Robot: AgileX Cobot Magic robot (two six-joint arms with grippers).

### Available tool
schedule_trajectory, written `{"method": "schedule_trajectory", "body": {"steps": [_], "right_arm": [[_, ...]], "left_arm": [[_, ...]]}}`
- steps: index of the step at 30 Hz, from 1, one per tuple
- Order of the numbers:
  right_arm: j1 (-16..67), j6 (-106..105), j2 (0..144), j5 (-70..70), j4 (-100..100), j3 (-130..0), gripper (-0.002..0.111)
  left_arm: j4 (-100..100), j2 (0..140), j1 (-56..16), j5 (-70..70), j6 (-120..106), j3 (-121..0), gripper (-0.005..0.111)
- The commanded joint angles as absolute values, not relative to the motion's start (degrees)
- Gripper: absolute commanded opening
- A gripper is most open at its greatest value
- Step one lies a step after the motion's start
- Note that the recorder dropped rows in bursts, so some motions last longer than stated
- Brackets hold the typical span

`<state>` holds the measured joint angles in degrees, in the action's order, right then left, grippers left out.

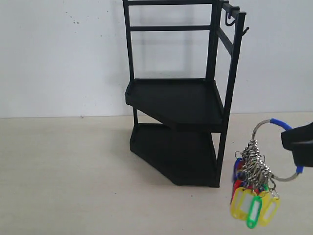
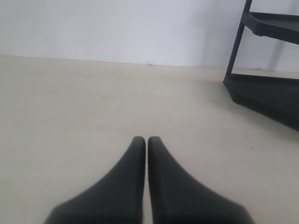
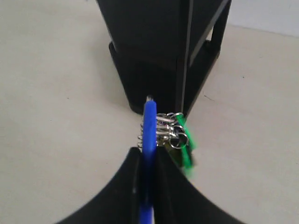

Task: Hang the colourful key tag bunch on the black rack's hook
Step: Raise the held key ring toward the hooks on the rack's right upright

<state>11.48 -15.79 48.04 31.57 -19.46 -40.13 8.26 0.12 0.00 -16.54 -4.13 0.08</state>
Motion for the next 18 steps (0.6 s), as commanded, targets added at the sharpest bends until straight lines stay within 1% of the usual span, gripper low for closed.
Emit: {"method": "schedule_trajectory", "body": {"steps": [1, 5, 7, 12, 15, 16, 18], "right_arm": [[11.6, -15.3, 45.4, 21.0, -21.1, -45.4, 0.0], [11.6, -15.3, 46.7, 30.7, -20.8, -43.7, 0.0], [11.6, -15.3, 47.0, 29.9, -20.7, -43.1, 0.0], [11.6, -13.4, 44.6, 26.7, -20.9, -47.8, 0.0], [11.8, -14.4, 45.4, 31.7, -21.9, -47.5, 0.0], [11.9, -16.7, 46.3, 35.3, -20.7, -47.3, 0.0], [11.9, -13.1, 47.0, 37.5, -13.2, -47.3, 0.0]], "left_arm": [[8.1, 0.0, -0.1, -16.3, -4.3, 0.0, 0.004], [8.1, 0.0, -0.1, -16.3, -4.3, 0.0, 0.004], [8.1, 0.0, -0.1, -16.3, -4.3, 0.0, 0.004], [8.1, 0.0, -0.1, -16.3, -4.3, 0.0, 0.004], [8.1, 0.0, -0.1, -16.3, -4.3, 0.0, 0.004], [8.1, 0.0, -0.1, -16.3, -4.3, 0.0, 0.004], [8.1, 0.0, -0.1, -16.3, -4.3, 0.0, 0.004]]}}
